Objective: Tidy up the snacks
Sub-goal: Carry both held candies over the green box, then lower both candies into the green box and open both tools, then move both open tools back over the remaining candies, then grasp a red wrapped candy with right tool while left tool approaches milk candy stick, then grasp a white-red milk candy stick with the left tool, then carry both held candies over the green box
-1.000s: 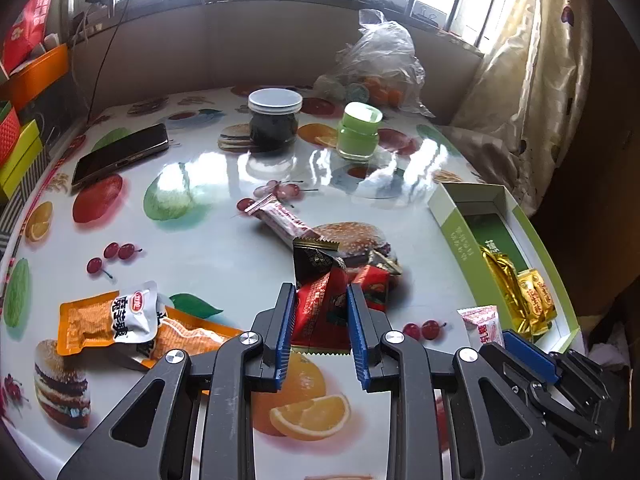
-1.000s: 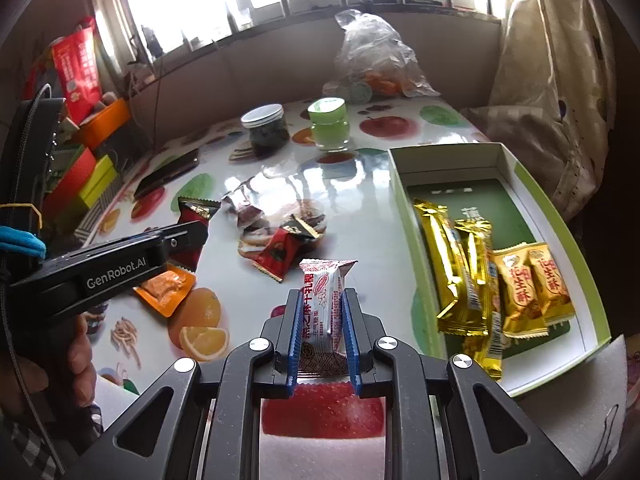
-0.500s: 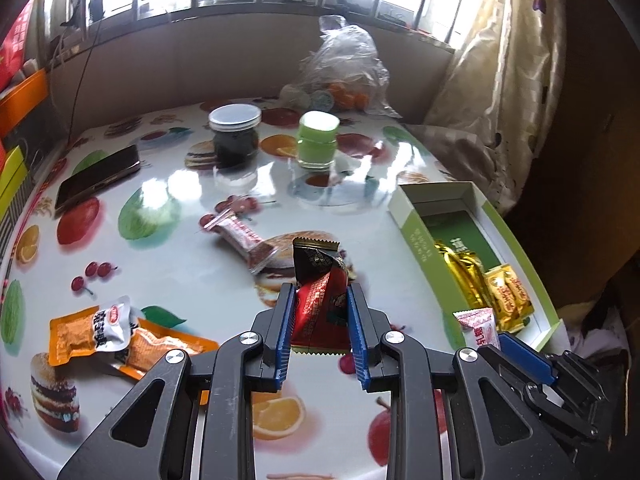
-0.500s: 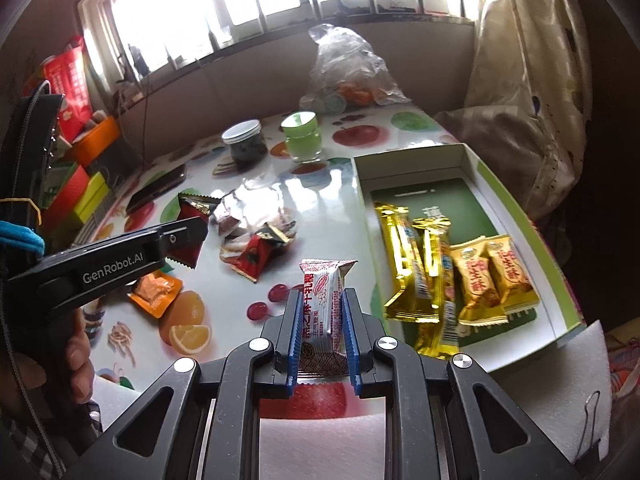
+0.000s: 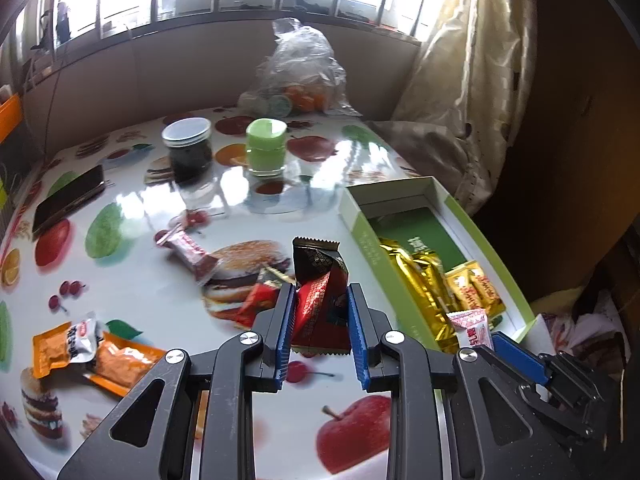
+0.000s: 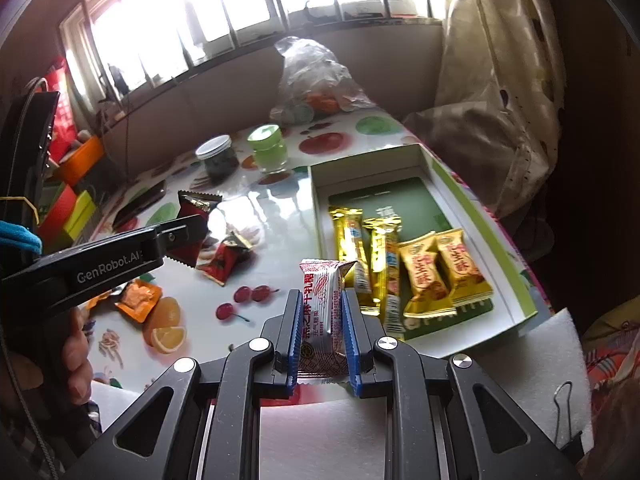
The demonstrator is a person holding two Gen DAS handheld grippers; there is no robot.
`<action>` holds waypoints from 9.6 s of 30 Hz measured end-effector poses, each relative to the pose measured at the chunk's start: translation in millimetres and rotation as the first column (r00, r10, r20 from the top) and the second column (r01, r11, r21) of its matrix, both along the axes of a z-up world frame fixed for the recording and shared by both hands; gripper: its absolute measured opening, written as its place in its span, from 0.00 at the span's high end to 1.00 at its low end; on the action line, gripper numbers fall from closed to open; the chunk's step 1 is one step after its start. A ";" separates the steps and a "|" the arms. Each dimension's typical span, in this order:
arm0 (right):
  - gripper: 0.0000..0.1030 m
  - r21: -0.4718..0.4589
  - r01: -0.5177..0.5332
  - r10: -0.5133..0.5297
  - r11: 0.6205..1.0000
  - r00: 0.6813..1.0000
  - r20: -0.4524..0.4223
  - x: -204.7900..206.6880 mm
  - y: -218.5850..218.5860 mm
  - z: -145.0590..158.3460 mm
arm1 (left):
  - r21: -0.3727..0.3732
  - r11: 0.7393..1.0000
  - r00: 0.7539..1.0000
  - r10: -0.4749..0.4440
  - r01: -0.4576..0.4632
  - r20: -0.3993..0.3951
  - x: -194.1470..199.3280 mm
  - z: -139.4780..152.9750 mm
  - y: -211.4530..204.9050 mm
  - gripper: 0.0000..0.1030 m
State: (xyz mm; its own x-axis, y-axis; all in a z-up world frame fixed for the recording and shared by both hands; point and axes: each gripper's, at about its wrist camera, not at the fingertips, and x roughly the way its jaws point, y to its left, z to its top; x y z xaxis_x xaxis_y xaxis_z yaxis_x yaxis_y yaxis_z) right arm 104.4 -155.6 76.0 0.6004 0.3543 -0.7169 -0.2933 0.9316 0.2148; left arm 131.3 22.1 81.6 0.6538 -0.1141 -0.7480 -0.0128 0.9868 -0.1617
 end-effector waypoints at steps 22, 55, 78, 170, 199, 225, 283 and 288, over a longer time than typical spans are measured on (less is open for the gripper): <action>0.82 -0.033 0.152 -0.153 0.988 0.988 -0.022 24.0 -59.8 -14.5 | -0.041 0.988 0.988 -0.150 0.148 -0.038 38.8 -10.9 -71.3 0.74; 0.76 -0.066 0.177 -0.180 0.982 0.983 -0.041 43.5 -73.2 -33.8 | -0.035 0.980 0.973 -0.200 0.197 -0.116 58.1 -38.7 -103.8 0.70; 0.60 -0.080 0.180 -0.182 0.980 0.983 -0.020 33.8 -65.9 -24.6 | -0.020 0.984 0.982 -0.177 0.176 -0.061 38.3 -19.0 -91.9 0.53; 0.78 -0.090 -0.169 0.159 0.981 0.982 -0.104 87.9 159.1 -63.2 | -0.088 0.956 0.958 0.272 -0.280 -0.094 -5.3 -50.5 146.6 0.53; 0.80 -0.022 -0.141 0.138 0.990 0.985 -0.099 81.3 122.3 -54.4 | -0.079 0.960 0.954 0.255 -0.270 -0.157 78.0 -65.4 129.9 0.53; 0.80 -0.005 -0.133 0.132 0.991 0.985 -0.110 84.4 118.6 -57.2 | -0.019 0.959 0.944 0.275 -0.283 -0.183 86.8 -79.2 123.7 0.72; 0.80 -0.007 -0.084 0.083 0.996 0.997 -0.001 32.7 61.9 -11.3 | -0.024 0.982 0.981 0.185 -0.186 -0.052 26.4 -21.9 68.2 0.80; 0.80 -0.003 -0.070 0.070 0.998 0.998 0.004 28.5 54.0 -8.8 | -0.022 0.985 0.985 0.170 -0.171 -0.043 24.4 -17.9 59.9 0.80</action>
State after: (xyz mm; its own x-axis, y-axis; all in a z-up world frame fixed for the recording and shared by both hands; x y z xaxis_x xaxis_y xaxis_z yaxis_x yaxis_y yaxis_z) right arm 133.0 -101.6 67.2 0.5771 0.3929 -0.7159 -0.3582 0.9096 0.2105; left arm 155.7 82.0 63.7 0.6346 -0.0233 -0.7725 -0.1874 0.9651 -0.1830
